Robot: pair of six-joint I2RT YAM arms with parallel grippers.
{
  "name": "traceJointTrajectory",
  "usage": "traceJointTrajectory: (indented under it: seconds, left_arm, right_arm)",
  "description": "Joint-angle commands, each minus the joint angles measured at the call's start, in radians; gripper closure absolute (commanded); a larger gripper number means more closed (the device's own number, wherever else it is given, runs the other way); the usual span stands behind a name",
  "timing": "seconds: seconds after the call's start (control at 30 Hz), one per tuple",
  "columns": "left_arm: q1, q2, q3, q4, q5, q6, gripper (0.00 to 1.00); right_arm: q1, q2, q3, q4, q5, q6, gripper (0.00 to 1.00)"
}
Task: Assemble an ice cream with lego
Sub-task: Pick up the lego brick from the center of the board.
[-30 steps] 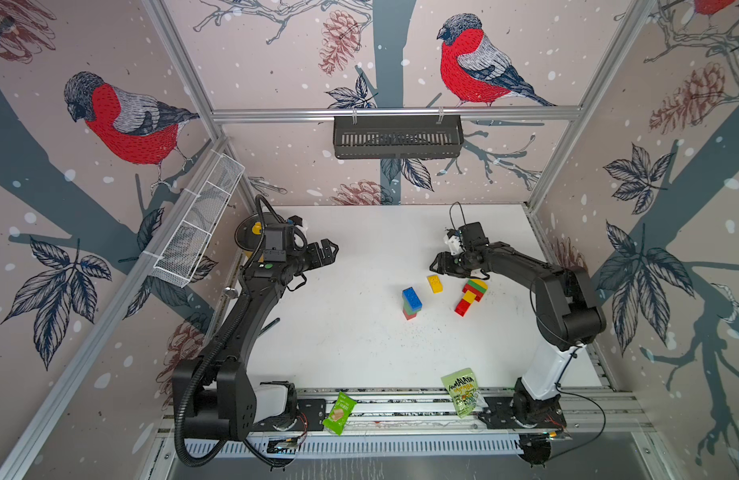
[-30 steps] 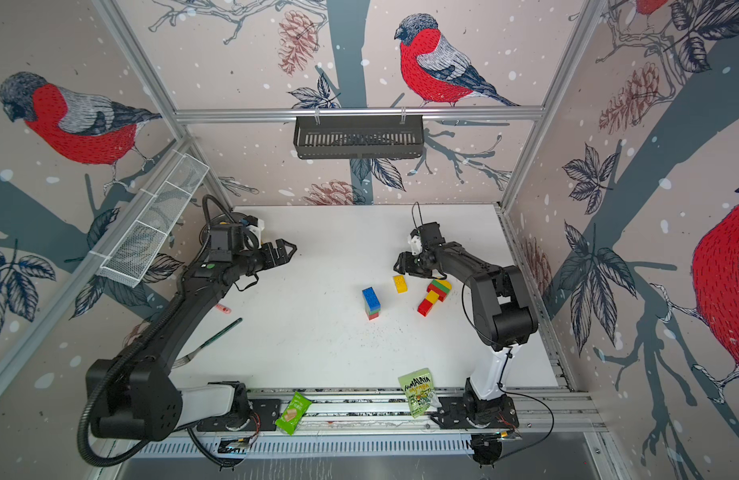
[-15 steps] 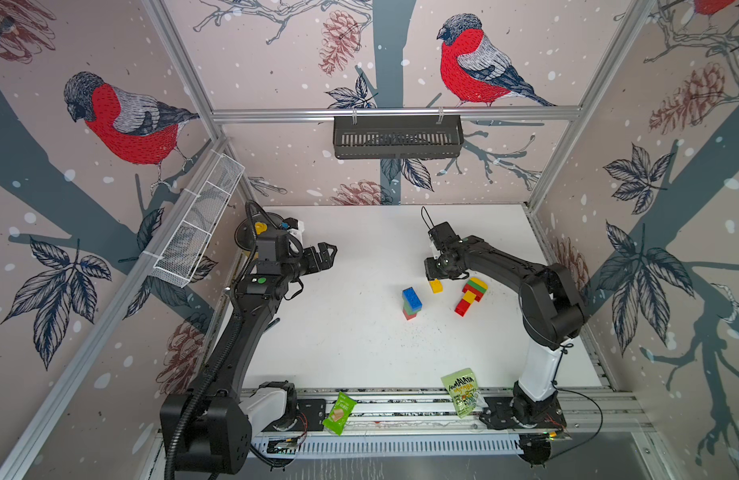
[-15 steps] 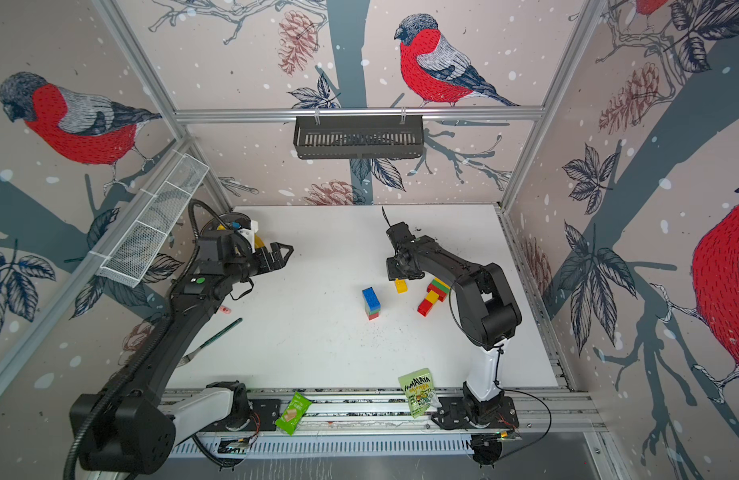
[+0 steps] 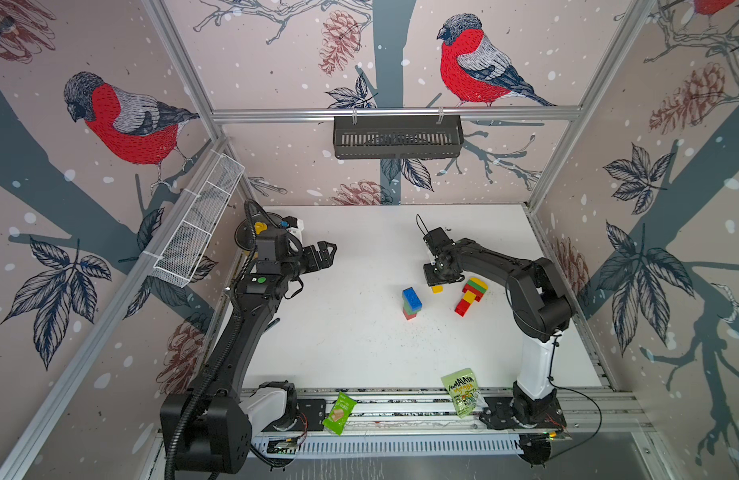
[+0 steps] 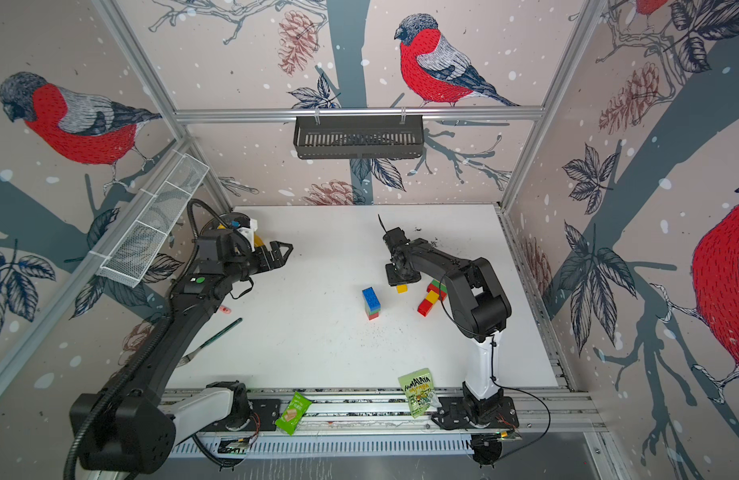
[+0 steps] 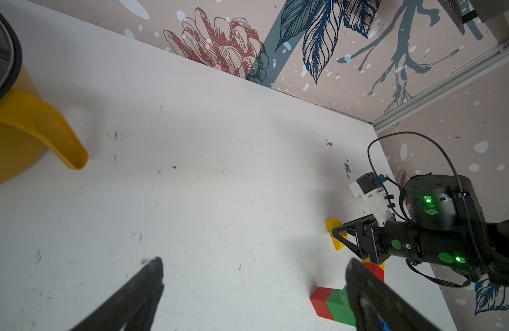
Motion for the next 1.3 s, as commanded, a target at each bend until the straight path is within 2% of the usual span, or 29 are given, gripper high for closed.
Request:
traceJointTrajectory:
  seconds: [0.0,0.43,0.73,0.97,1.27]
  left_arm:
    - [0.001,0.001,0.008,0.013,-0.004,0.012,0.02]
    - [0.002,0.002,0.008,0.011,0.000,0.013,0.02]
    - [0.002,0.006,-0.028,0.039,0.019,0.014,0.02]
    - [0.002,0.008,-0.048,0.046,0.024,0.043,0.02]
    - [0.002,0.013,-0.085,0.054,0.054,0.033,0.02]
  right_arm:
    - [0.003,0.013,0.009,-0.012,0.017,-0.007,0.54]
    - [0.011,0.016,0.023,-0.024,0.033,-0.011,0.66]
    - [0.031,-0.135,0.051,-0.071,0.023,-0.029,0.70]
    - [0.115,-0.260,0.106,-0.197,-0.021,-0.025,0.70]
    - [0.265,-0.278,0.168,-0.309,0.050,0.010,0.71]
